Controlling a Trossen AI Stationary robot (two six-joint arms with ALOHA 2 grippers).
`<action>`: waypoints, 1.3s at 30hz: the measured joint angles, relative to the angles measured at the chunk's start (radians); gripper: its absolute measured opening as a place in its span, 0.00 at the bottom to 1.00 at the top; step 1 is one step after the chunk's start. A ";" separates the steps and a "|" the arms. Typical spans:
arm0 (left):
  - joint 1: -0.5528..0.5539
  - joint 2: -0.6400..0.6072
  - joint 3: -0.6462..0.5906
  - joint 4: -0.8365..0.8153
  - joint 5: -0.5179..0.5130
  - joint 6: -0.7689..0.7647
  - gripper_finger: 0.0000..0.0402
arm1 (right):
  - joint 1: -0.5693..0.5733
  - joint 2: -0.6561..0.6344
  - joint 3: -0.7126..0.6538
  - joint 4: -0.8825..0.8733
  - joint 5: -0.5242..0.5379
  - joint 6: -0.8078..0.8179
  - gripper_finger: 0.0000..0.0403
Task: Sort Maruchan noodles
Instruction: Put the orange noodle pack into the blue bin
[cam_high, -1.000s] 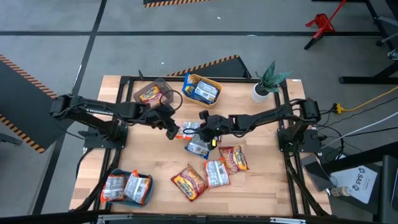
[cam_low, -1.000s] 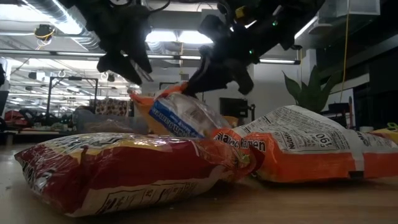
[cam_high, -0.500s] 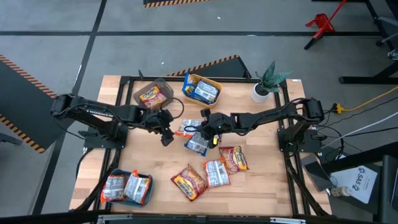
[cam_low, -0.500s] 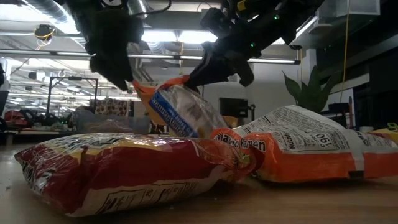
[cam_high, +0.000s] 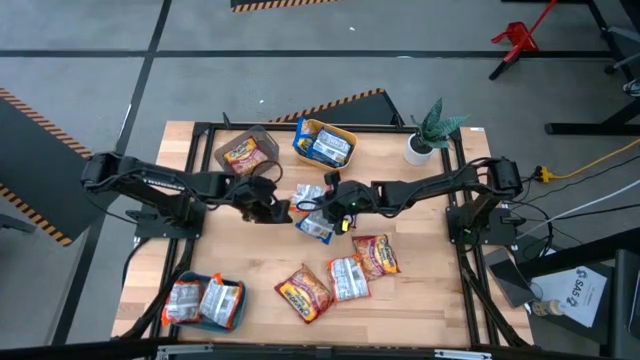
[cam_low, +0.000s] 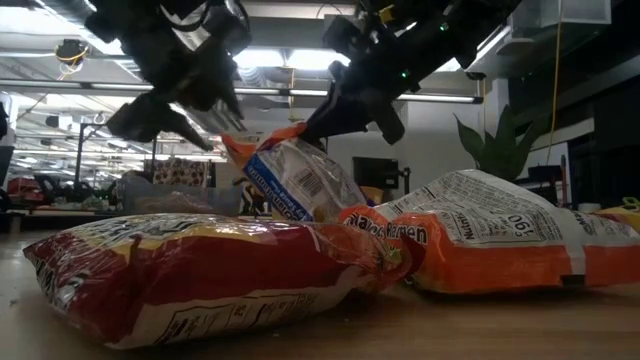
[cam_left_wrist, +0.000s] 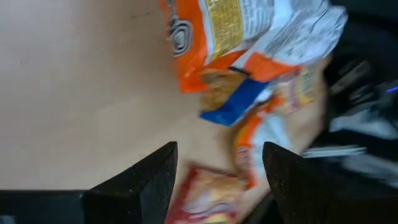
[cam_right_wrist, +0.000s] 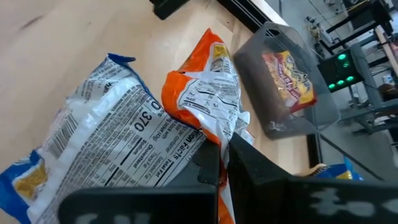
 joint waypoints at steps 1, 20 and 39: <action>0.005 -0.011 -0.019 0.043 0.005 -0.030 0.58 | 0.000 -0.003 0.000 -0.003 0.000 -0.006 0.00; 0.137 -0.192 -0.299 0.492 -0.124 -0.226 0.58 | 0.001 -0.072 0.001 0.006 -0.007 -0.048 0.00; 0.139 -0.171 -0.309 0.610 -0.237 -0.247 0.58 | 0.000 -0.072 0.001 0.034 -0.003 -0.055 0.00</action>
